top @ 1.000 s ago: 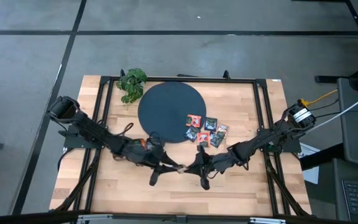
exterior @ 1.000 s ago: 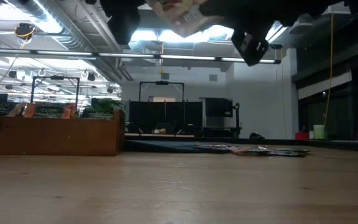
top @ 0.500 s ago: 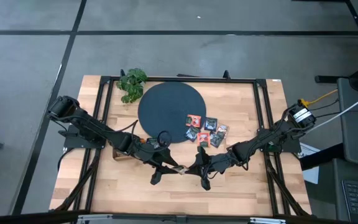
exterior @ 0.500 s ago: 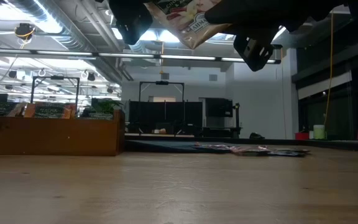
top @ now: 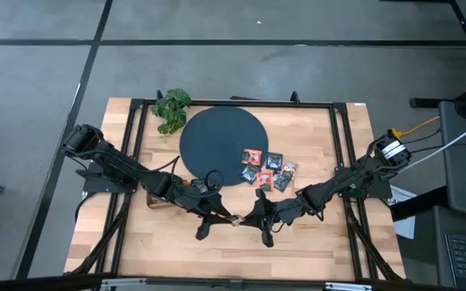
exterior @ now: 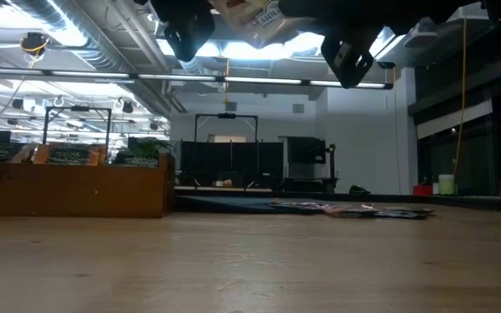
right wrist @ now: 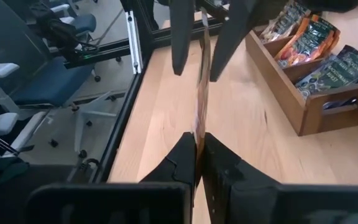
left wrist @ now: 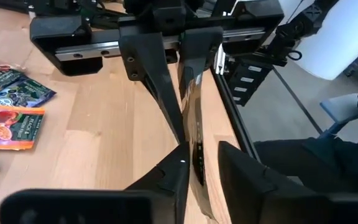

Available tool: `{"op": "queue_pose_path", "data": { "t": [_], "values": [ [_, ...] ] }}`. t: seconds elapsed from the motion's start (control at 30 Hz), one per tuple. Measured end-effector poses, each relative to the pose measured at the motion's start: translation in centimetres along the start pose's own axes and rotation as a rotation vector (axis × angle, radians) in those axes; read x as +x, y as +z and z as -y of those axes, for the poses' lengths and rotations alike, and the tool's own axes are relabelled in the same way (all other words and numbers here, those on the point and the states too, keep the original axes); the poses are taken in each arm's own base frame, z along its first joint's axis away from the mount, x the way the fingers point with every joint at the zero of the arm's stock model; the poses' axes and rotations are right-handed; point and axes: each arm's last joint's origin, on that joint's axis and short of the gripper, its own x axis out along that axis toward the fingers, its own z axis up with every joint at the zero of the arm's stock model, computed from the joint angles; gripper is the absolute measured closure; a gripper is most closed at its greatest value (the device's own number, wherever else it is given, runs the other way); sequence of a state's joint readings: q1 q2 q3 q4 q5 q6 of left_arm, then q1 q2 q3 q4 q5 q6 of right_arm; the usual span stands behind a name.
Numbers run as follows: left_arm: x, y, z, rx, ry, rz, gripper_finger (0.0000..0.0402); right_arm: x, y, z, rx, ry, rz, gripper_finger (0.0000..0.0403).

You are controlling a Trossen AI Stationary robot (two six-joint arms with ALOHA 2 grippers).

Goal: Pick & Place Tea
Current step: Put the brown tea bag into the left section of the wooden organizer

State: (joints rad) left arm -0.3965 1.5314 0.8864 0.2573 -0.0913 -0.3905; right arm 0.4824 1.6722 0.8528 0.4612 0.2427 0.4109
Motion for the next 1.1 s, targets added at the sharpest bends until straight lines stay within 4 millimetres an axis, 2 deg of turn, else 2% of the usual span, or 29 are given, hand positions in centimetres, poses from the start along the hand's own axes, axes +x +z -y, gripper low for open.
{"op": "queue_pose_path", "data": {
  "t": [0.23, 0.47, 0.57, 0.8, 1.0, 1.1],
  "values": [
    [0.0, 0.0, 0.0, 0.035, -0.002, -0.004, 0.0392, 0.0, 0.0, 0.1, -0.024, -0.039, 0.015, 0.0367],
    [-0.1, -1.0, -0.1, -0.025, 0.024, -0.095, 0.0398, 0.0, -0.1, 0.2, -0.002, -0.05, -0.001, 0.0323],
    [-0.7, -1.3, 0.0, -0.063, 0.017, -0.16, 0.0398, 0.0, -0.3, 0.3, -0.005, -0.058, -0.019, 0.0303],
    [-4.6, -1.3, 1.1, -0.073, 0.095, -0.269, 0.0398, 0.0, -0.7, 0.5, -0.015, -0.074, -0.054, 0.0265],
    [-9.4, -2.4, 1.6, -0.144, 0.303, -0.384, 0.0398, 0.0, -0.9, 0.6, -0.021, -0.084, -0.077, 0.026],
    [-11.3, -3.0, 2.0, -0.163, 0.349, -0.438, 0.0398, 0.0, -0.9, 0.6, -0.021, -0.084, -0.078, 0.026]
  ]
}}
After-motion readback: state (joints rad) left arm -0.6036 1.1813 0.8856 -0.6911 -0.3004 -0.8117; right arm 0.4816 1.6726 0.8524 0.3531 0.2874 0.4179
